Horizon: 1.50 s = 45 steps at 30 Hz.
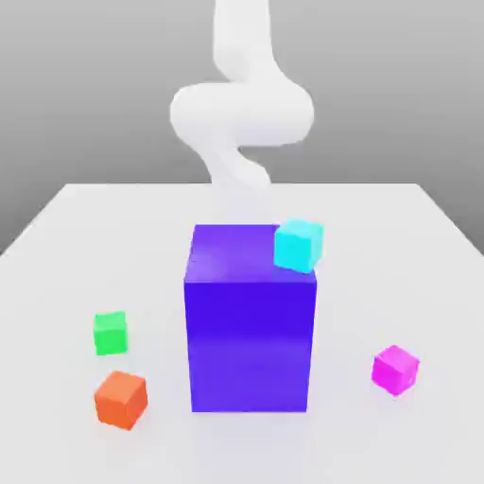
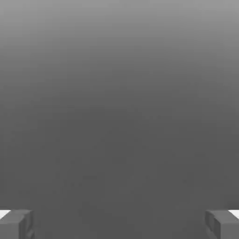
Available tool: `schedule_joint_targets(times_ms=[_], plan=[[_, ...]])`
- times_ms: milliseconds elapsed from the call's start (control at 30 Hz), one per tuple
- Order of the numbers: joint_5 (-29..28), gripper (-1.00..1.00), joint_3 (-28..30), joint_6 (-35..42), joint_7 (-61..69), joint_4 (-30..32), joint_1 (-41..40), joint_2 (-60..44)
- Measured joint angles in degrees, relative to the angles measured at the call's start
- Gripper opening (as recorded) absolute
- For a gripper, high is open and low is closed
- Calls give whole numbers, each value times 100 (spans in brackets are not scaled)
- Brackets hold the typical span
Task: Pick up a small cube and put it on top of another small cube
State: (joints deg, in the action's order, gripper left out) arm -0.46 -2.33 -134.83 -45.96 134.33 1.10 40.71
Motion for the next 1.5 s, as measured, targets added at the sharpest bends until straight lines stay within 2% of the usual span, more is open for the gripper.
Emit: schedule_joint_targets(times_ms=[533, 700, 800, 933, 967, 1200, 1367, 1500], plan=[[-447, 0, -1434, -1993, -186, 1657, 849, -3368], [-568, 0, -1717, -2608, -231, 2170, 1359, -4405], [-1025, 0, -1501, -3037, -565, 2167, 1537, -5021], [-1705, 0, -689, -3657, -1086, 2002, 2202, -5825], [-1799, -100, -553, -3753, -1159, 1975, 2316, -5950], [-1804, -100, -556, -3753, -1164, 1976, 2315, -5944], [-921, -100, -1287, -3079, -494, 2181, 1787, -5056], [-478, -100, -1377, -2847, -196, 2122, 1642, -4538]])
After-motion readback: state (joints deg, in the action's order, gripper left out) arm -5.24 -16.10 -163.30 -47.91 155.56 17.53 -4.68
